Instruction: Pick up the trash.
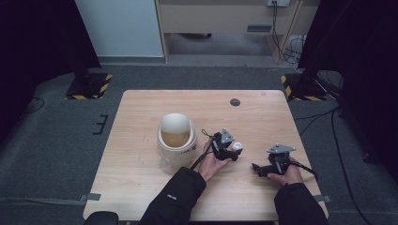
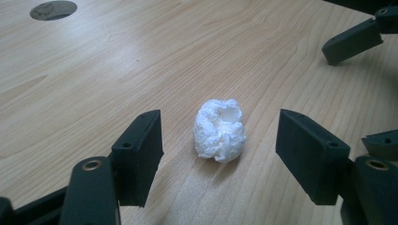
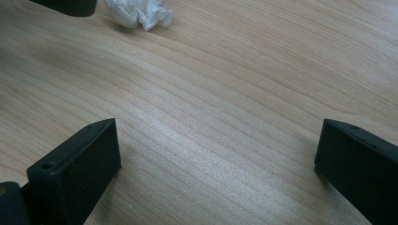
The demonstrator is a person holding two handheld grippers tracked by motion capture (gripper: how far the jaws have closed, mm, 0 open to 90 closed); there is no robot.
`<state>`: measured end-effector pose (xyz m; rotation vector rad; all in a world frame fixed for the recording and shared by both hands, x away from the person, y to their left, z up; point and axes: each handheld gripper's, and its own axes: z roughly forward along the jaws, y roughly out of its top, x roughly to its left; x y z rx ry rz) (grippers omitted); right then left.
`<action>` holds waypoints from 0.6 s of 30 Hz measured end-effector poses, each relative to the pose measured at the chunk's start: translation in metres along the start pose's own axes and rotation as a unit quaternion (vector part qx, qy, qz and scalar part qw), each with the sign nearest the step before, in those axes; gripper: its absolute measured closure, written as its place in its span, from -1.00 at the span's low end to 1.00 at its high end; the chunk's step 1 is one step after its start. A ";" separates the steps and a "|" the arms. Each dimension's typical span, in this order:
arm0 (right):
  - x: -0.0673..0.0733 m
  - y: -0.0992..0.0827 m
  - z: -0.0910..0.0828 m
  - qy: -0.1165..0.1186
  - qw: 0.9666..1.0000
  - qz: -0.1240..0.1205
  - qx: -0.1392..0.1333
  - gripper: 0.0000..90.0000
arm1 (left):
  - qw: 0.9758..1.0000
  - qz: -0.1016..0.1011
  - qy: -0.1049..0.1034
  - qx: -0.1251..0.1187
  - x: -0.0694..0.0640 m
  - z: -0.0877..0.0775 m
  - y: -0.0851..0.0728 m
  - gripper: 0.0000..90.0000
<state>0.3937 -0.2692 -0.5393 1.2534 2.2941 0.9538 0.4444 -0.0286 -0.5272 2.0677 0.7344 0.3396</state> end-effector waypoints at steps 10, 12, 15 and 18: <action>0.000 0.000 0.000 0.000 1.000 0.000 0.000 -0.98 | 1.000 0.008 0.004 0.016 -0.001 0.009 -0.001 -0.16; 0.000 0.000 0.000 0.000 1.000 0.000 0.000 -0.98 | 1.000 0.009 0.002 0.017 -0.001 0.009 -0.001 -0.14; 0.000 0.000 0.000 0.000 1.000 0.001 0.000 -0.98 | 1.000 0.012 0.004 0.022 -0.002 0.011 0.000 -0.09; 0.000 0.000 0.000 0.000 1.000 0.000 0.000 -0.98 | 0.999 0.017 0.007 0.031 -0.003 0.013 0.001 -0.03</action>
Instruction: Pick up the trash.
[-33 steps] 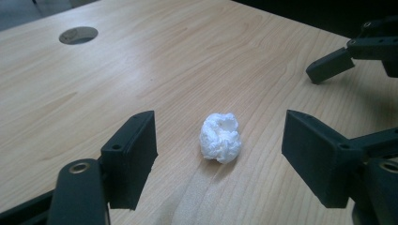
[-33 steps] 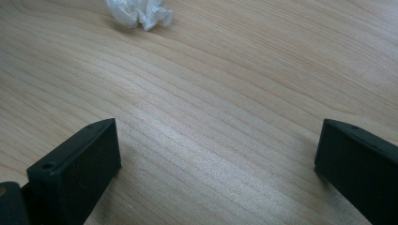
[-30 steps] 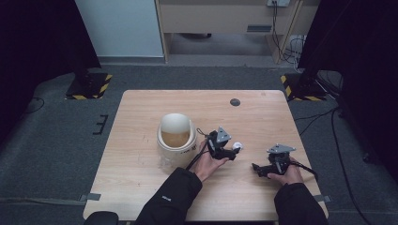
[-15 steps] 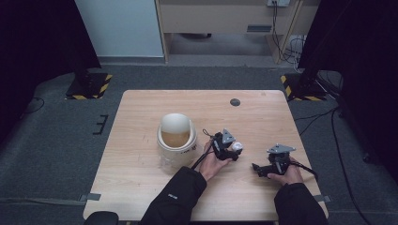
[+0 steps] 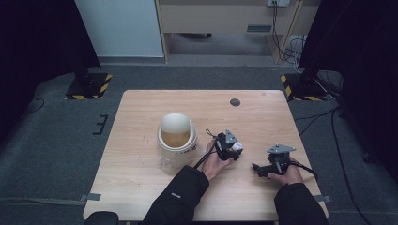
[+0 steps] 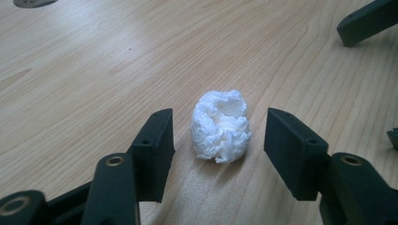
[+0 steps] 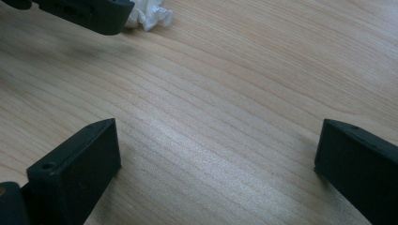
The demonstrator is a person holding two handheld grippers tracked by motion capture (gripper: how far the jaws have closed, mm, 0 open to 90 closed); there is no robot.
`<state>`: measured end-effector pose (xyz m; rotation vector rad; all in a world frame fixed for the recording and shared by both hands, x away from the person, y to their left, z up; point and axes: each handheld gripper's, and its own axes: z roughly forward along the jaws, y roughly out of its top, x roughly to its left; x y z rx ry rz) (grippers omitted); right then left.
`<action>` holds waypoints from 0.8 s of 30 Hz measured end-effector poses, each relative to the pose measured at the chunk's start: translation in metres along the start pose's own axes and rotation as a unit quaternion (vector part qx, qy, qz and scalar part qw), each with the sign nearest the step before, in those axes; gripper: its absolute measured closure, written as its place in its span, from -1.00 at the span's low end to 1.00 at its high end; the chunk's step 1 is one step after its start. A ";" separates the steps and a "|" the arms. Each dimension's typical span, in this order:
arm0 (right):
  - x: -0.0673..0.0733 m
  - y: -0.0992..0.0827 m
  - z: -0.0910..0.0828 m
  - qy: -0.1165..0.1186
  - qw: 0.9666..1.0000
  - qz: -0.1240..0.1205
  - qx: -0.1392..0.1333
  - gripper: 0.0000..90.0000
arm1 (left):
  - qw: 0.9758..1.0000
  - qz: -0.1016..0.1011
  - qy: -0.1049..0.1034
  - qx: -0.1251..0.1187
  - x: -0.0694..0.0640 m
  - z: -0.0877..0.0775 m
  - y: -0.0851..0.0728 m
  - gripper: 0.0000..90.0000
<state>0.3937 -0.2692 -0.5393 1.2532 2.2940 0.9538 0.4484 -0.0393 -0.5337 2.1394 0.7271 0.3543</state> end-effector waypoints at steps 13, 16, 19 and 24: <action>0.000 0.000 0.000 0.000 1.000 0.000 0.000 -0.98 | 1.000 -0.002 -0.001 0.017 0.000 0.003 0.001 0.34; 0.000 0.000 0.000 0.000 1.000 0.000 0.000 -0.98 | 1.000 -0.007 -0.003 0.017 0.000 0.003 0.001 0.42; 0.000 0.000 0.000 0.000 1.000 0.000 0.000 -0.98 | 1.000 -0.011 -0.006 0.016 0.000 0.002 0.002 0.45; 0.000 0.000 0.000 0.000 1.000 0.000 0.000 -0.98 | 1.000 -0.003 -0.013 0.007 -0.003 -0.006 0.005 0.46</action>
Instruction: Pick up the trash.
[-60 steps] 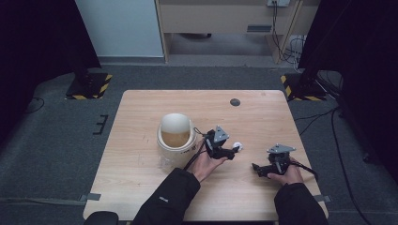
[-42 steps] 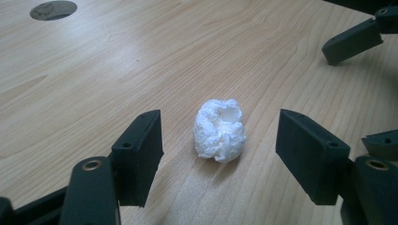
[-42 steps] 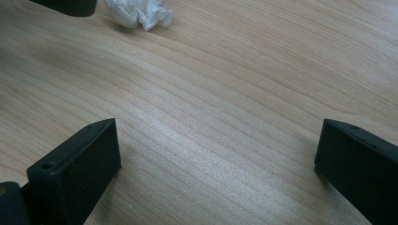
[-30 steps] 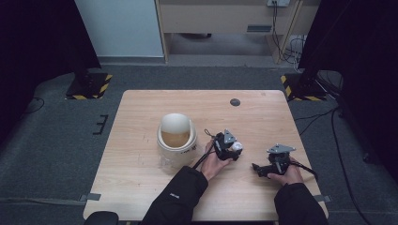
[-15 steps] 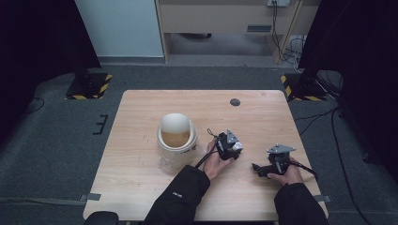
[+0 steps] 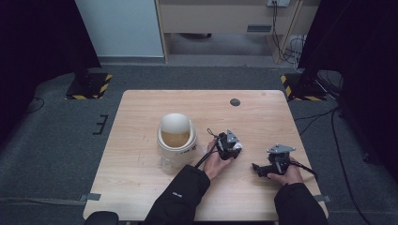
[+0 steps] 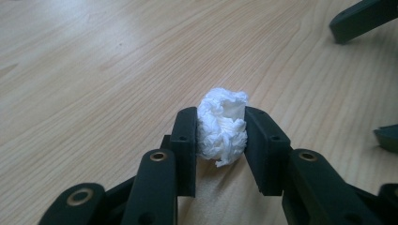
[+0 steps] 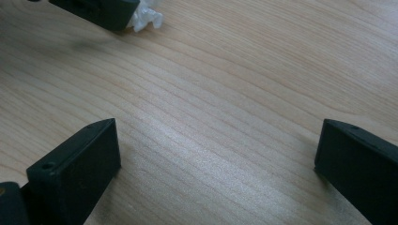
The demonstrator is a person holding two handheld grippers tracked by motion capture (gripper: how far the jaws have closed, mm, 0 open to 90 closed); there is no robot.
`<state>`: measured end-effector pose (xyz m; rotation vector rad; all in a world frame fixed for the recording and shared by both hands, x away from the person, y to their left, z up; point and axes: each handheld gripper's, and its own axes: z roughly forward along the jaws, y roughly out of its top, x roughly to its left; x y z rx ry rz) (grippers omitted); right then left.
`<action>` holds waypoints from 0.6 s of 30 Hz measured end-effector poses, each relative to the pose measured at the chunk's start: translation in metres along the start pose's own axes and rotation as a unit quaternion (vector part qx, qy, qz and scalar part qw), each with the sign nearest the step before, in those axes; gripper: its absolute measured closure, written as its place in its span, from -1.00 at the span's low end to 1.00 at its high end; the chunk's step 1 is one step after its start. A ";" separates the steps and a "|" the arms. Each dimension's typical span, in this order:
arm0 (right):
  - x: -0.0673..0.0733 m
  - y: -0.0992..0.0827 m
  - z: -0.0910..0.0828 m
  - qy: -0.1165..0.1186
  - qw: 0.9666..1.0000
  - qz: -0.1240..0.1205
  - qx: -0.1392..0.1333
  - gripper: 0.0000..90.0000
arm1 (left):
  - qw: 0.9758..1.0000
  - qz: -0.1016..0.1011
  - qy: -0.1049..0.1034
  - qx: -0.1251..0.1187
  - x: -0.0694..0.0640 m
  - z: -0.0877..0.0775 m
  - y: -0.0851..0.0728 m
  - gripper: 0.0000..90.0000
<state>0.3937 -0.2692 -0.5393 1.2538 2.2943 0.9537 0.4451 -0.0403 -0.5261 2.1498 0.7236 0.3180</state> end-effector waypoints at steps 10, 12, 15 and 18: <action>0.000 0.000 0.000 0.000 1.000 0.000 0.000 -0.98 | 0.999 0.012 -0.007 -0.030 -0.004 -0.034 0.007 0.45; 0.000 0.000 0.000 0.000 1.000 0.000 0.000 -0.98 | 0.999 0.013 -0.009 -0.039 -0.004 -0.045 0.008 0.44; 0.000 0.000 0.000 0.000 1.000 0.000 0.000 -0.98 | 0.999 0.011 -0.010 -0.050 -0.003 -0.061 0.008 0.44; 0.000 0.000 0.000 0.000 1.000 0.000 0.000 -0.98 | 0.998 0.005 -0.016 -0.063 -0.002 -0.077 0.007 0.44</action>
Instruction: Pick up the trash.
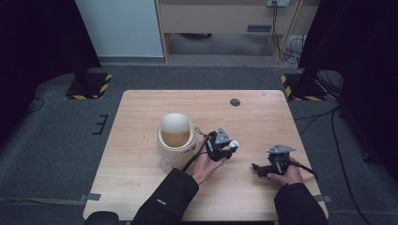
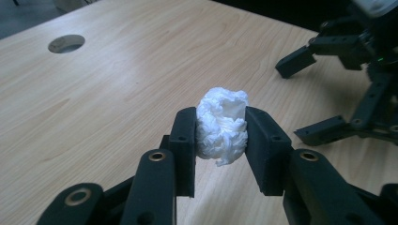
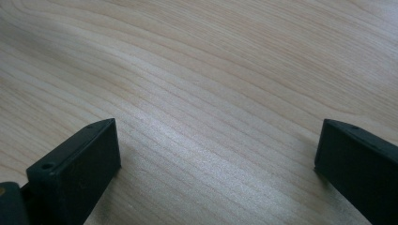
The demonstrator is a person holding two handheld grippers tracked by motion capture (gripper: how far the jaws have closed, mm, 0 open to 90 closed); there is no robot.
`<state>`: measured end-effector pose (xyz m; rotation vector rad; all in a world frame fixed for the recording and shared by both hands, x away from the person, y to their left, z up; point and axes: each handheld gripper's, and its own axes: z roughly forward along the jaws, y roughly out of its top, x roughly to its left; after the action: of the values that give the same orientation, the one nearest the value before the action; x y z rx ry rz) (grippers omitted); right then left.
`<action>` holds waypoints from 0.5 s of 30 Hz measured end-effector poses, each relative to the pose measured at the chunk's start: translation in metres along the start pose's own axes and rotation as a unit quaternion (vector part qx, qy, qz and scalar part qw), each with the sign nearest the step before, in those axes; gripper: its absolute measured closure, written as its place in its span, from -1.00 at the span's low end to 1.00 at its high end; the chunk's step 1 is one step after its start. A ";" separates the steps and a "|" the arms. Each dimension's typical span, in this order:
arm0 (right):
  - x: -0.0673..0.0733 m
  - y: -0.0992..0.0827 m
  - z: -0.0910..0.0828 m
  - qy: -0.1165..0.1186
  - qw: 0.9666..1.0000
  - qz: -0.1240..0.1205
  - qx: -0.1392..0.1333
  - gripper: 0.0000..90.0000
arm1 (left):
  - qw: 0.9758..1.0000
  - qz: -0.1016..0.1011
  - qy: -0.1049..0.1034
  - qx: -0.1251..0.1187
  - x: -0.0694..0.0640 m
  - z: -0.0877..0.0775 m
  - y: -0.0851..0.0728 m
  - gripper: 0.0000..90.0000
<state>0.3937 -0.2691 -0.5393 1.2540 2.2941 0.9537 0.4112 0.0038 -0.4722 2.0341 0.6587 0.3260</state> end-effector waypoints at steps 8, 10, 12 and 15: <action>0.000 0.000 0.000 0.000 1.000 0.000 0.000 -0.98 | 1.000 -0.005 -0.010 -0.019 0.001 -0.039 -0.001 0.44; 0.000 0.000 0.000 0.000 1.000 0.000 0.000 -0.98 | 1.000 -0.005 -0.013 -0.021 0.001 -0.046 -0.002 0.44; 0.000 0.000 0.000 0.000 1.000 0.000 0.000 -0.98 | 0.999 -0.006 -0.016 -0.027 0.000 -0.055 -0.003 0.44; 0.000 0.000 0.000 0.000 1.000 0.000 0.000 -0.98 | 0.999 -0.009 -0.022 -0.031 -0.002 -0.066 -0.007 0.44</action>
<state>0.3937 -0.2691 -0.5394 1.2534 2.2936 0.9539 0.3761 0.0523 -0.4433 1.9690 0.6312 0.2867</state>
